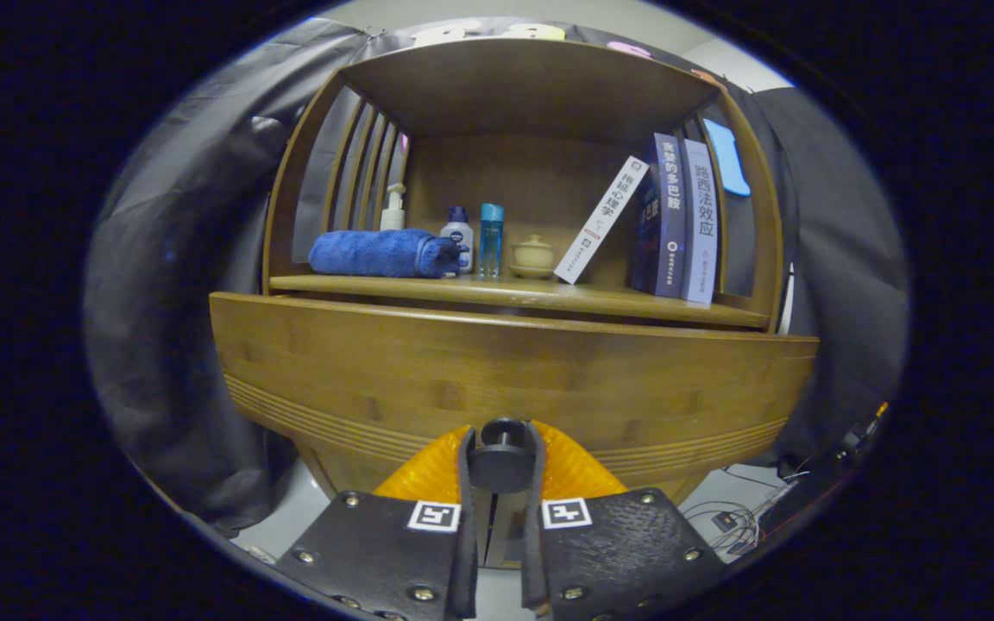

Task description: Pull open the drawer, take out the items inside it, and place them on the countertop above the cabinet.

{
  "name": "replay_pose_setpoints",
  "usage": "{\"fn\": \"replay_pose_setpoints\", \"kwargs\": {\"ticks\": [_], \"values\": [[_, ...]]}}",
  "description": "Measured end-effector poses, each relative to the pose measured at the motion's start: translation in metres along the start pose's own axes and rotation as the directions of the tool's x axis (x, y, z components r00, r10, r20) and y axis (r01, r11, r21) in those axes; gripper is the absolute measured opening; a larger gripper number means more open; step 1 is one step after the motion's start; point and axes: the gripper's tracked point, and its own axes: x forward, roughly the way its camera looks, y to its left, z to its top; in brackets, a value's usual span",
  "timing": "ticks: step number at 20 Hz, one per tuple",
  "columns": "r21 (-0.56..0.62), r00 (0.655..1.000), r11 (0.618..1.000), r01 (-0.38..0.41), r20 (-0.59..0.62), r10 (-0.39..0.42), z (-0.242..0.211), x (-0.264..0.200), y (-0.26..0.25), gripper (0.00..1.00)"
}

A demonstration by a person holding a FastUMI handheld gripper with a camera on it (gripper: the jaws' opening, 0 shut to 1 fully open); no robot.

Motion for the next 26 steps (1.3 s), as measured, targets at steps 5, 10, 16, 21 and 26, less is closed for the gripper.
{"fn": "replay_pose_setpoints", "kwargs": {"ticks": [5, 10, 16, 21, 26], "values": [[-0.011, 1.0, 1.0, -0.019, -0.004, 0.019, -0.01, -0.032, 0.004, 0.2], [0.009, 0.999, 1.0, -0.013, -0.03, 0.013, -0.012, -0.04, 0.005, 0.21], [-0.001, 0.999, 0.999, -0.032, -0.032, 0.032, -0.019, -0.069, 0.002, 0.2], [0.03, 0.998, 0.999, -0.031, -0.052, 0.033, -0.02, -0.076, 0.006, 0.2], [0.002, 0.999, 1.0, -0.026, -0.038, 0.026, -0.02, -0.077, 0.007, 0.2]]}}
